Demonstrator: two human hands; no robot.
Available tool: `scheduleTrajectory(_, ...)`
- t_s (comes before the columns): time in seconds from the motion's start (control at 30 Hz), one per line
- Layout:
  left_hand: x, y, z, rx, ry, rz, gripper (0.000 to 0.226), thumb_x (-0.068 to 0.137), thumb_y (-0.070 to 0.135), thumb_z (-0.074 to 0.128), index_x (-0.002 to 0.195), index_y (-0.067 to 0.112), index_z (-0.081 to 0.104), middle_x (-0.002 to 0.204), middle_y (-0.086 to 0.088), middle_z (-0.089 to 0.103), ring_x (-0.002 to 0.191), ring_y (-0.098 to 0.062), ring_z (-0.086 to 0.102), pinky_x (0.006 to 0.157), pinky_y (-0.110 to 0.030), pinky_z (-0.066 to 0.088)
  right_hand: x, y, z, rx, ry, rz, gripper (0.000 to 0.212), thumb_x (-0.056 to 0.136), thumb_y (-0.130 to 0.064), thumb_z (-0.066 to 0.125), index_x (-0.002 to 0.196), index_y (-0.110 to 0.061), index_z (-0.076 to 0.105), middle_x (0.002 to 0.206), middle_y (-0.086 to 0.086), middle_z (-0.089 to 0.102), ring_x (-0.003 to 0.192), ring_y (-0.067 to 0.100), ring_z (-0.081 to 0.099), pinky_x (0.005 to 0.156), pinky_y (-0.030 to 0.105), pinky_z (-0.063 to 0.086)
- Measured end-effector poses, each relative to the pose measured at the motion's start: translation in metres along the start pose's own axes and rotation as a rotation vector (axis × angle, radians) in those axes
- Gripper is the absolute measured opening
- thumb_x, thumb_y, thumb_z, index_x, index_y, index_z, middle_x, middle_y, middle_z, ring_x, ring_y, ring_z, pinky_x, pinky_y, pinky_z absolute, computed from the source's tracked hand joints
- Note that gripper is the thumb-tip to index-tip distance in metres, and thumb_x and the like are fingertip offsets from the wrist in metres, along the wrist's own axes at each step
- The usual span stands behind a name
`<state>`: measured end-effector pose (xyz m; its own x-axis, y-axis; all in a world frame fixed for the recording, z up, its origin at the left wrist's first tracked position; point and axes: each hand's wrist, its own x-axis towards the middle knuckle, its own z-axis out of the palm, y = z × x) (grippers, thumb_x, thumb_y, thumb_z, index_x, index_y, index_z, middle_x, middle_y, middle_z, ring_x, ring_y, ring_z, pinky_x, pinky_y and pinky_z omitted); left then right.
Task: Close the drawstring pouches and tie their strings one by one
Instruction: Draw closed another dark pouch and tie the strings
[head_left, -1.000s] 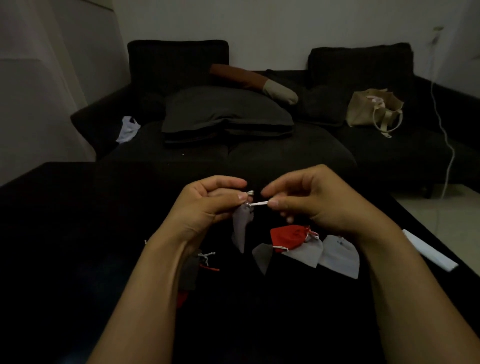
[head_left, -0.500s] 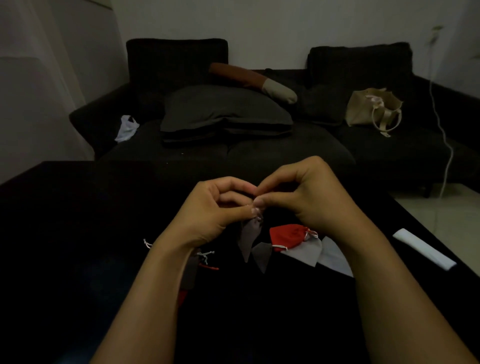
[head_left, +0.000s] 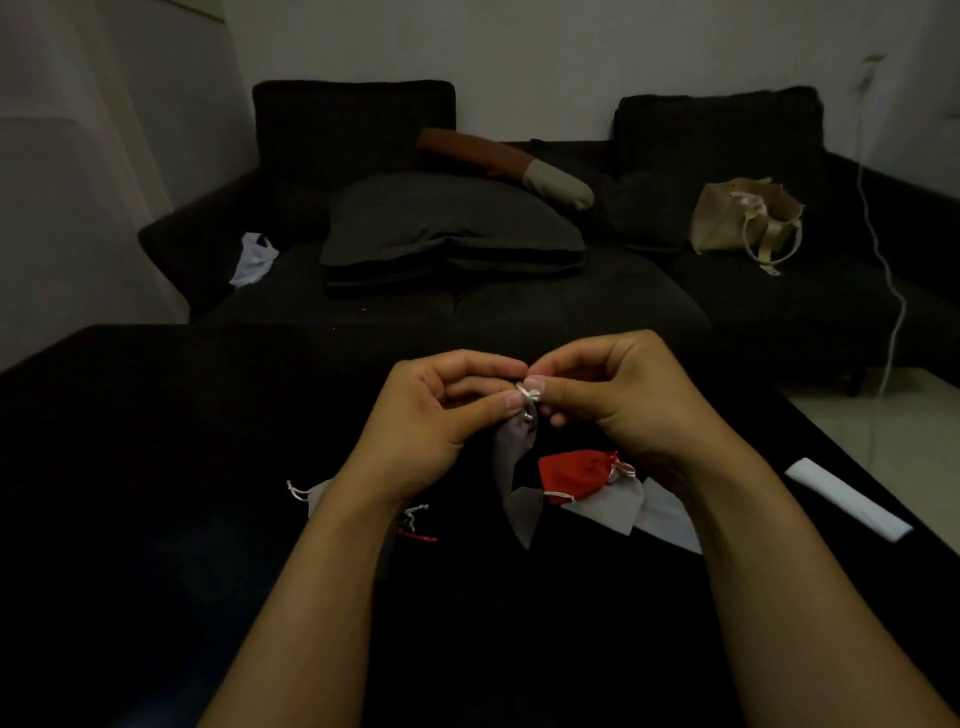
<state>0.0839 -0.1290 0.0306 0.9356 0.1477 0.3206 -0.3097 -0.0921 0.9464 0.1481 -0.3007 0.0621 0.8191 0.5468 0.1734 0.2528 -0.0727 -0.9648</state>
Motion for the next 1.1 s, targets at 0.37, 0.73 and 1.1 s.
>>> scheduleTrajectory(0.37, 0.007, -0.012, 0.015, 0.079, 0.214, 0.061, 0.02, 0.088, 0.002, 0.068, 0.085, 0.02, 0.074, 0.084, 0.004, 0.077, 0.083, -0.009, 0.074, 0.071, -0.016, 0.053, 0.004, 0.006, 0.004, -0.04, 0.04, 0.044, 0.011, 0.089, -0.006, 0.067, 0.094, -0.001, 0.075, 0.083, 0.013, 0.073, 0.069, 0.013, 0.063, 0.061, 0.016, 0.052)
scheduleTrajectory(0.73, 0.005, -0.009, 0.022, 0.004, 0.269, 0.077, 0.014, 0.084, 0.003, 0.072, 0.087, 0.016, 0.076, 0.084, 0.001, 0.078, 0.084, -0.009, 0.074, 0.071, -0.017, 0.054, 0.003, 0.01, 0.003, 0.132, 0.024, 0.117, 0.012, 0.085, -0.005, 0.07, 0.095, 0.001, 0.074, 0.092, 0.016, 0.075, 0.074, 0.015, 0.07, 0.061, 0.017, 0.053)
scheduleTrajectory(1.1, 0.004, -0.004, 0.014, -0.046, 0.131, 0.002, 0.013, 0.087, 0.003, 0.068, 0.093, 0.013, 0.076, 0.09, -0.002, 0.078, 0.089, -0.012, 0.074, 0.072, -0.018, 0.054, 0.005, 0.016, -0.005, 0.17, -0.157, 0.203, 0.018, 0.093, -0.013, 0.058, 0.09, -0.012, 0.075, 0.093, 0.012, 0.067, 0.091, 0.027, 0.055, 0.074, 0.03, 0.044)
